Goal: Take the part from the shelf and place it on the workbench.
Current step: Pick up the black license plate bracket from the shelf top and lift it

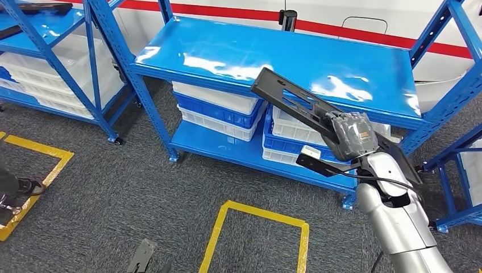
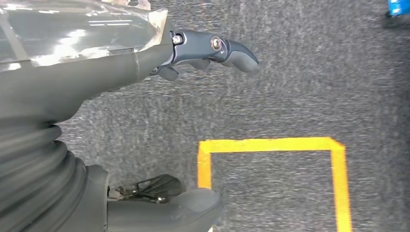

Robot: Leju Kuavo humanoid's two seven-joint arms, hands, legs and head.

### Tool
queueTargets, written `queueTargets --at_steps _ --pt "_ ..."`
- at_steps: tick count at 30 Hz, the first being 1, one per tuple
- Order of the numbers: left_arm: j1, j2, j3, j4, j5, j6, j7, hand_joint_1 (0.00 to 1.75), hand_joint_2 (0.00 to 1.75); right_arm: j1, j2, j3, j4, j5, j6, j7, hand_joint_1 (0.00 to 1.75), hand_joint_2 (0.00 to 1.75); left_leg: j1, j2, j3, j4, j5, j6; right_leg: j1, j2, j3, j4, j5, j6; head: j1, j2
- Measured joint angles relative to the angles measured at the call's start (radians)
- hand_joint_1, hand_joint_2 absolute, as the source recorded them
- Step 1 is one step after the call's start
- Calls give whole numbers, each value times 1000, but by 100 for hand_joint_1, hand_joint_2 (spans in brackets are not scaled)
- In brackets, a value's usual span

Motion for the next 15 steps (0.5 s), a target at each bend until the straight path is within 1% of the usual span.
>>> queueTargets --at_steps 1,2,3,4,5,6,7,8,9,10,11,12,13,14,15 --pt "-1 1 0 -1 -1 0 2 0 175 3 -1 -1 -11 -13 3 -7 166 175 -1 -1 53 -74 2 4 1 0 -8 2 7 6 0 0" --pt "-2 2 0 -1 -1 0 4 0 175 6 -3 -4 -22 -23 5 -12 166 175 -3 -2 91 -132 -3 9 2 0 -13 2 14 12 1 0" --pt "-3 3 0 -2 0 1 4 0 175 9 -5 -6 -32 -31 7 -16 166 175 -7 -4 114 -171 -11 15 2 -2 -16 1 21 20 2 0" --pt "-4 4 1 -2 3 0 4 0 175 12 -9 -9 -40 -37 10 -20 166 175 -11 -5 118 -184 -12 20 2 -3 -18 -1 30 27 2 0" --pt "-4 5 2 -2 5 0 3 0 175 16 -12 -11 -46 -41 13 -25 166 175 -13 -4 111 -187 -2 28 3 -3 -20 -3 38 35 2 0" --pt "-4 6 3 -2 7 -1 1 0 175 20 -16 -12 -50 -44 17 -29 166 175 -14 -1 105 -193 10 37 4 -3 -27 0 36 39 1 0" --pt "-4 7 4 -2 8 -2 -1 0 175 22 -20 -13 -52 -46 20 -32 166 175 -13 2 95 -199 25 48 5 -1 -38 15 18 37 3 0" --pt "-4 7 6 -2 8 -1 -3 0 175 24 -23 -14 -53 -46 23 -34 166 175 -12 4 82 -204 40 56 8 0 -54 51 -18 32 4 0" --pt "-4 7 7 -2 8 0 -4 0 175 24 -25 -14 -53 -46 25 -36 166 175 -12 6 68 -205 54 62 7 0 -73 106 -66 24 5 0" --pt "-4 8 8 -2 8 2 -5 0 175 23 -27 -15 -52 -46 26 -37 166 175 -14 7 50 -205 68 66 7 1 -91 174 -111 19 7 0" --pt "-3 7 9 -2 8 3 -5 0 175 24 -28 -15 -52 -46 26 -37 166 175 -15 7 33 -205 81 67 7 1 -102 239 -140 19 7 0" --pt "-3 6 9 -2 8 4 -5 0 175 24 -29 -15 -52 -46 26 -37 166 175 -16 7 16 -205 94 67 7 1 -102 283 -148 26 7 0" --pt "-2 5 10 -2 8 4 -5 0 175 24 -30 -15 -52 -46 26 -37 166 175 -17 7 -1 -204 107 65 7 1 -87 295 -136 36 8 0" --pt "-2 4 10 -2 8 4 -5 0 175 25 -31 -15 -52 -46 26 -37 166 175 -17 7 -17 -203 120 63 7 1 -54 271 -112 46 8 0" --pt "-1 3 10 -2 6 3 -6 0 175 24 -31 -15 -52 -45 26 -36 166 175 -18 6 -32 -202 133 60 7 1 -6 216 -91 53 7 0"
